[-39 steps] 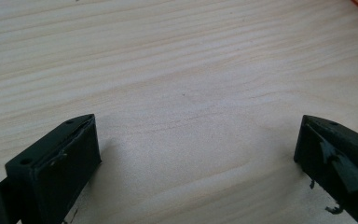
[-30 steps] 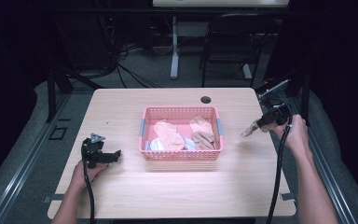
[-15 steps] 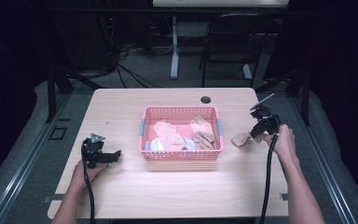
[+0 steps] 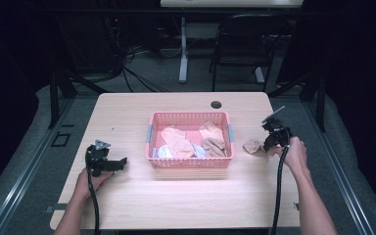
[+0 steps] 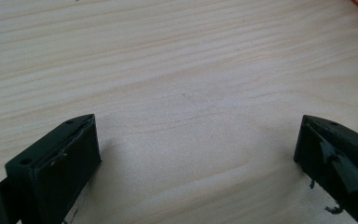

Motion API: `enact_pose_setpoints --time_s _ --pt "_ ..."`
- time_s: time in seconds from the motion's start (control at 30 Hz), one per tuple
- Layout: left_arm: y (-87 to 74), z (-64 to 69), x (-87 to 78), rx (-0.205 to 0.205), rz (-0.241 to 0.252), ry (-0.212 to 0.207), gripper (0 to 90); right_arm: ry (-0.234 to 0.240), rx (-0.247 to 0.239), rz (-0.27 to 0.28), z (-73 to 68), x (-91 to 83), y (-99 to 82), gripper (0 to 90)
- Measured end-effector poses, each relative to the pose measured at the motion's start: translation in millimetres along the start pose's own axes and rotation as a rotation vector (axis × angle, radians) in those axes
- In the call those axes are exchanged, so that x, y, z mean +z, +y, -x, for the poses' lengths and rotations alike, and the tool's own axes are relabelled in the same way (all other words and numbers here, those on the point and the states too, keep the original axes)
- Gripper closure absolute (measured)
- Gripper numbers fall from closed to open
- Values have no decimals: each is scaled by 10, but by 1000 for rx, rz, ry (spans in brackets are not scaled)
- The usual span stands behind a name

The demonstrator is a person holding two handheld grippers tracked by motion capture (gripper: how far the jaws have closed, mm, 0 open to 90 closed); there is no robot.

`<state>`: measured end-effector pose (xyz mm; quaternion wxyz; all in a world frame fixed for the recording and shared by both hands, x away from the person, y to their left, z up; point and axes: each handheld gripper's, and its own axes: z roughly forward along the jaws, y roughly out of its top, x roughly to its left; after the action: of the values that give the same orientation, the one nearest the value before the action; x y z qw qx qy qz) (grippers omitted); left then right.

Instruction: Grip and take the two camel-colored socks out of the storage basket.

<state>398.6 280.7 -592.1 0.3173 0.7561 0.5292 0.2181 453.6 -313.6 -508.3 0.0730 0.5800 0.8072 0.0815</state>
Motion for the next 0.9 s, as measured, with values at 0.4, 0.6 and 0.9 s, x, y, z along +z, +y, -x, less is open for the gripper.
enact_pose_setpoints --time_s 0.4,0.6,0.9 --pt "0 0 0 0 0 0 0 24 26 20 77 -67 -28 464" --pt "0 0 0 0 0 0 0 31 35 67 95 -210 -41 294" --pt "0 0 0 0 0 0 0 42 8 137 33 -552 21 83"
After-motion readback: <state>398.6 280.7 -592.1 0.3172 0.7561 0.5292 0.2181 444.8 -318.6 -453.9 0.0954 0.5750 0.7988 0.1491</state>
